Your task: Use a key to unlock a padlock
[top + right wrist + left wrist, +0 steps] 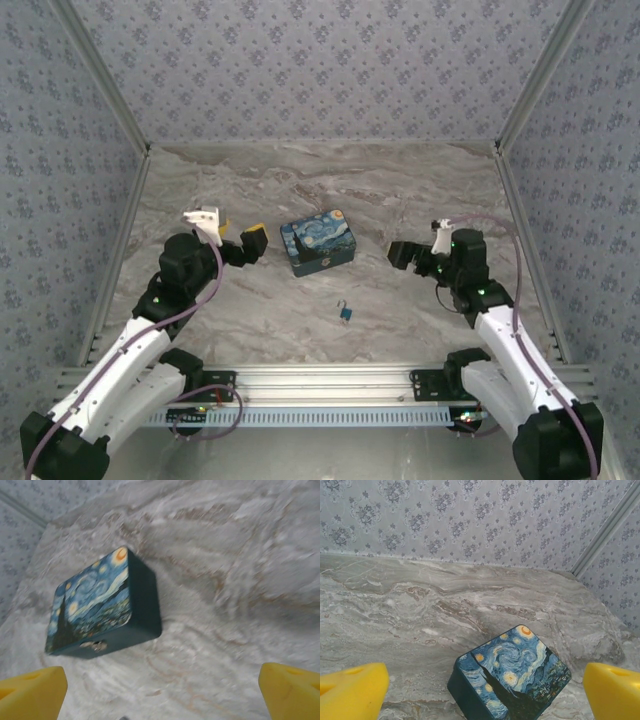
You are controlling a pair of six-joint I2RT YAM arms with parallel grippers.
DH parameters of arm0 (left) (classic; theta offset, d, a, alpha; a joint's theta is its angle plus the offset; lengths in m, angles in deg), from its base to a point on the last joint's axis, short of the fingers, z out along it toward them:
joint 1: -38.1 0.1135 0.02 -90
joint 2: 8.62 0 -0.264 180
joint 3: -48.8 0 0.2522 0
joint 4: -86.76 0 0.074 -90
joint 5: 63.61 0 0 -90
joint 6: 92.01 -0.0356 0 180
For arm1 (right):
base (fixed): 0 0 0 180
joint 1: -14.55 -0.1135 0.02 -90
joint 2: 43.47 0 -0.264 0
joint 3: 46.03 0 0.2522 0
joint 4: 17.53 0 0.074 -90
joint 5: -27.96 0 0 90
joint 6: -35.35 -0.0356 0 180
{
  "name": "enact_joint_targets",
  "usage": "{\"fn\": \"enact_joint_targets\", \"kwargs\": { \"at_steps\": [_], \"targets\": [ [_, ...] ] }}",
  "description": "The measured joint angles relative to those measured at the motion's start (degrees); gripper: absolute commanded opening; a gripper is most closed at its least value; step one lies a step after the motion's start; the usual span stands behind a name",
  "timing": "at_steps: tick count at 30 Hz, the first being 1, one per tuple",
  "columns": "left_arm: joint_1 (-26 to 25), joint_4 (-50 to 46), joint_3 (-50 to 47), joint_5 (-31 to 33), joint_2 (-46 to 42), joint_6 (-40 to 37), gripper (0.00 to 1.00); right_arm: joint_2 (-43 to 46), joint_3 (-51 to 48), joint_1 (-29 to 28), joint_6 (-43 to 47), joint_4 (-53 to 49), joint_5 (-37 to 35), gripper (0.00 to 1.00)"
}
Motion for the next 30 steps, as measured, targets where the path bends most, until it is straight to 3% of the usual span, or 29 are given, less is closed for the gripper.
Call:
{"fn": "enact_joint_targets", "kwargs": {
  "at_steps": [10, 15, 20, 30],
  "targets": [
    [0.5, -1.4, 0.0, 1.3, 0.0, -0.6, 0.99, 3.7, -5.3, 4.0, 9.6, 9.0, -17.2, 1.0],
    [0.9, -1.4, 0.0, 1.3, 0.0, -0.9, 0.99, -0.8, -10.9, 8.2, 11.5, 17.0, -24.9, 1.0],
    [1.2, -1.4, 0.0, 1.3, 0.0, -0.9, 0.99, -8.9, -13.5, 11.6, 12.0, 25.6, -26.8, 1.0],
    [1.6, -1.6, 0.0, 1.3, 0.0, -0.8, 0.99, -25.4, -13.6, 11.9, 14.7, 42.4, -24.7, 1.0]
  ]
}}
